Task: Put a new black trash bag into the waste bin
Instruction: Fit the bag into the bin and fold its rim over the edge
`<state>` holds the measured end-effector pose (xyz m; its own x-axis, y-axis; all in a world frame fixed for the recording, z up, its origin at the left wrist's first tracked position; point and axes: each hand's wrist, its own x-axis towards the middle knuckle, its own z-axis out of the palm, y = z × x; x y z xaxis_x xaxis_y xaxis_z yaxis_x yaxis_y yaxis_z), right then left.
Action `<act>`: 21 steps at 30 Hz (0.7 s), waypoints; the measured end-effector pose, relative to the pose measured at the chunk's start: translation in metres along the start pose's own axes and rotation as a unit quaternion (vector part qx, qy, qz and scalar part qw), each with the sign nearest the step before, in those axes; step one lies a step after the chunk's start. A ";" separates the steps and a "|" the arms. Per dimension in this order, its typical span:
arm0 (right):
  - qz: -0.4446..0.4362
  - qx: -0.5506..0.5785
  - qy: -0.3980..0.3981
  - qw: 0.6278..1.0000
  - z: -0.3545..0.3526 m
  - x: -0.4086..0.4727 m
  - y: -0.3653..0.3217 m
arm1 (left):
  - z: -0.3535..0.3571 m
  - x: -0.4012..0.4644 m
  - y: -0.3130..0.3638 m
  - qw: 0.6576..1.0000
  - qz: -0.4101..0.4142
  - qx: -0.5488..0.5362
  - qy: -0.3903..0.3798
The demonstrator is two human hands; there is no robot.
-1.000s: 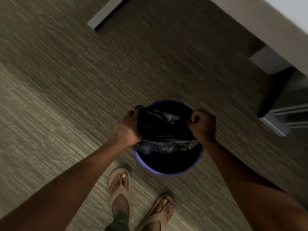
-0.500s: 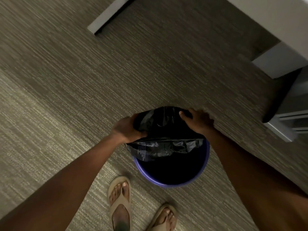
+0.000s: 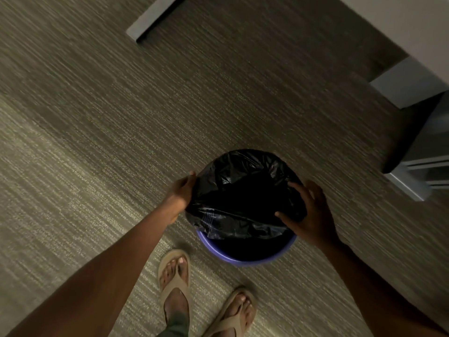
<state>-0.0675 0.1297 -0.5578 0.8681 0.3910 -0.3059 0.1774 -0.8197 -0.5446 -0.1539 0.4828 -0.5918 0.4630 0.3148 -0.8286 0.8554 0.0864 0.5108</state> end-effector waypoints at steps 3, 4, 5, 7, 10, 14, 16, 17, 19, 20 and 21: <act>0.041 0.101 -0.027 0.994 -0.001 -0.023 0.014 | 0.000 0.001 -0.011 0.990 -0.047 -0.129 0.020; 0.069 0.143 -0.039 0.987 -0.002 -0.029 0.018 | 0.001 0.002 -0.014 0.984 -0.059 -0.164 0.024; 0.097 0.179 -0.055 0.978 -0.004 -0.033 0.021 | 0.002 0.004 -0.017 0.980 -0.068 -0.187 0.023; 0.132 0.245 -0.086 0.957 -0.004 -0.040 0.026 | 0.005 0.006 -0.022 0.974 -0.077 -0.212 0.021; 0.145 0.298 -0.079 0.940 0.000 -0.051 0.026 | 0.010 0.003 -0.024 0.967 -0.069 -0.238 0.062; 0.191 0.323 -0.058 0.925 0.008 -0.067 0.023 | 0.003 -0.022 -0.015 0.926 0.026 -0.276 0.256; 0.196 0.317 -0.074 0.925 0.011 -0.072 0.023 | 0.001 -0.048 -0.015 0.939 0.135 -0.165 0.270; 0.197 0.307 -0.081 0.928 0.012 -0.075 0.023 | 0.004 -0.063 -0.017 0.948 0.208 -0.094 0.224; 0.208 0.291 -0.084 0.930 0.015 -0.078 0.022 | 0.013 -0.091 -0.025 0.931 0.326 0.125 0.105; 0.214 0.289 -0.083 0.929 0.016 -0.080 0.020 | 0.019 -0.101 -0.029 0.894 0.363 0.253 0.065; 0.217 0.287 -0.083 0.929 0.018 -0.082 0.018 | 0.023 -0.106 -0.033 0.844 0.395 0.362 0.042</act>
<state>-0.1436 0.0904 -0.5562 0.7076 0.1734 -0.6850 -0.4917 -0.5754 -0.6536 -0.2260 0.4248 -0.5266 0.9626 0.0734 -0.2609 0.2205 -0.7715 0.5968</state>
